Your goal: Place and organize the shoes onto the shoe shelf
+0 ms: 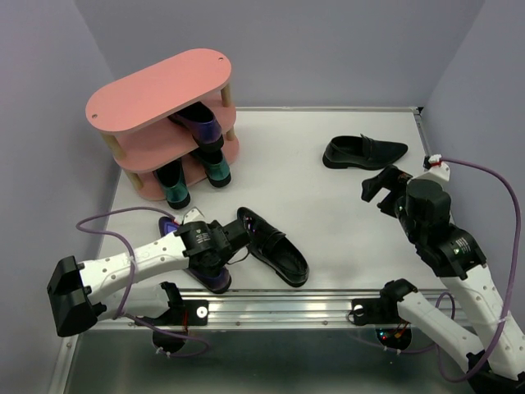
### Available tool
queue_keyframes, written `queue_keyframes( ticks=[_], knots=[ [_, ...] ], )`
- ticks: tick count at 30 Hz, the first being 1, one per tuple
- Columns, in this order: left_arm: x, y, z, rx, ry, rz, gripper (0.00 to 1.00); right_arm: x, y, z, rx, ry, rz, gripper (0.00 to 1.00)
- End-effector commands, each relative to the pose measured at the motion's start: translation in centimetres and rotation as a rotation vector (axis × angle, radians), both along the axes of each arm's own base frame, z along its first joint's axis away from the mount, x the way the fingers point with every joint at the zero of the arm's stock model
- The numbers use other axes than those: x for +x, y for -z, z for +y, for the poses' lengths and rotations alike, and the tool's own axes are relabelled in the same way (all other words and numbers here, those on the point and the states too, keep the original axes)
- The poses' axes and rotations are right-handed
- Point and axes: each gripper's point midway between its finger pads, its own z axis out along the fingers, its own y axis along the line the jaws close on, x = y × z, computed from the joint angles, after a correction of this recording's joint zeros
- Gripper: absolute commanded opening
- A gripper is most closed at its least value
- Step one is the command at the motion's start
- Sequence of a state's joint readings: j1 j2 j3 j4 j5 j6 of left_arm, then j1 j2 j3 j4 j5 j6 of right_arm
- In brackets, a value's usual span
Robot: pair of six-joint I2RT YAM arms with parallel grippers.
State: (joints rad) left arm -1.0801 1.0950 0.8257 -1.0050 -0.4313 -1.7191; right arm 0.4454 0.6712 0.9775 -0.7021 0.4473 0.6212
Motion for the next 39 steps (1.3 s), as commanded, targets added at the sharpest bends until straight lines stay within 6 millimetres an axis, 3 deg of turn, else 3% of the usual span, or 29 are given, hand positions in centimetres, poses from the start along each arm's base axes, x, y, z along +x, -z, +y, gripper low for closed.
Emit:
queue_keyframes(
  ticks=[1, 6, 11, 20, 26, 39],
  knots=[
    [-1.4, 1.0, 3.1, 0.103, -0.030, 0.043, 0.61, 0.7, -0.9, 0.5, 0.017, -0.014, -0.034, 1.00],
    [0.4, -0.6, 1.7, 0.146, 0.058, -0.014, 0.62, 0.9, -1.2, 0.7, 0.024, -0.018, -0.045, 1.00],
    [2.0, -3.5, 0.5, 0.146, 0.086, -0.078, 0.63, 0.6, -1.5, 0.3, 0.021, -0.011, -0.053, 1.00],
    [1.5, -5.1, 1.4, 0.044, 0.068, -0.133, 0.60, 0.5, -1.3, 0.1, 0.010, -0.002, -0.045, 1.00],
    [0.0, -3.7, 3.2, -0.003, 0.046, -0.113, 0.61, 0.7, -1.0, 0.3, 0.011, -0.010, -0.039, 1.00],
    [-1.6, 0.3, 4.2, 0.066, 0.011, 0.013, 0.63, 0.9, -0.6, 0.7, 0.021, -0.019, -0.031, 1.00]
  ],
)
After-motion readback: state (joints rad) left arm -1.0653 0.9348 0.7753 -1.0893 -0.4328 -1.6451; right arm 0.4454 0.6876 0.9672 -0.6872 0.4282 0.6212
